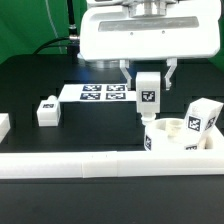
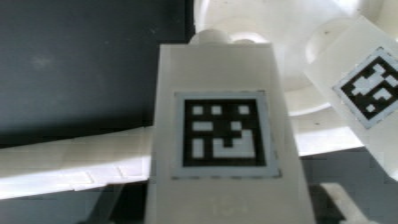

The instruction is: Assemble stool

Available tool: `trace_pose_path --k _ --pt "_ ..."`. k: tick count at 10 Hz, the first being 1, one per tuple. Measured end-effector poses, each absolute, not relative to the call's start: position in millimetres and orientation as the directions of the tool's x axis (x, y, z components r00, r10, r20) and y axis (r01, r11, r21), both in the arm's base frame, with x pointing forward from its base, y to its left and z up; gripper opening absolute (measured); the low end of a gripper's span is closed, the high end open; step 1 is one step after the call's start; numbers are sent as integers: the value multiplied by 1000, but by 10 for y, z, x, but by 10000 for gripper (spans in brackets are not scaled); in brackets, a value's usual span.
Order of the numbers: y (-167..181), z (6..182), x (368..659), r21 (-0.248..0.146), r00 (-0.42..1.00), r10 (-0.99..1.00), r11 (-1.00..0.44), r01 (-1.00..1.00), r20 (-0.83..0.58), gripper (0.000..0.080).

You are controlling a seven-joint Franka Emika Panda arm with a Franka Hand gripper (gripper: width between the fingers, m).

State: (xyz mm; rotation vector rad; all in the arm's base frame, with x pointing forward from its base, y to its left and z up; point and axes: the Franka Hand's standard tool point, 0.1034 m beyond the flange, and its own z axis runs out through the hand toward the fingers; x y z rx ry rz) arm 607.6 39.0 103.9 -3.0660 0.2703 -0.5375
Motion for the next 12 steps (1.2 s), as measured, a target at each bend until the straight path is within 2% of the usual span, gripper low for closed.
trace_pose_path --k 2,5,8,12 --pt "397 1033 6078 -46 926 -172 -985 -166 336 337" --pt "561 1023 6303 -43 928 -139 -990 -133 346 337" --pt "598 942 6272 -37 931 -130 -992 -125 342 337" --pt "541 935 6264 -32 932 -127 -992 -123 341 337"
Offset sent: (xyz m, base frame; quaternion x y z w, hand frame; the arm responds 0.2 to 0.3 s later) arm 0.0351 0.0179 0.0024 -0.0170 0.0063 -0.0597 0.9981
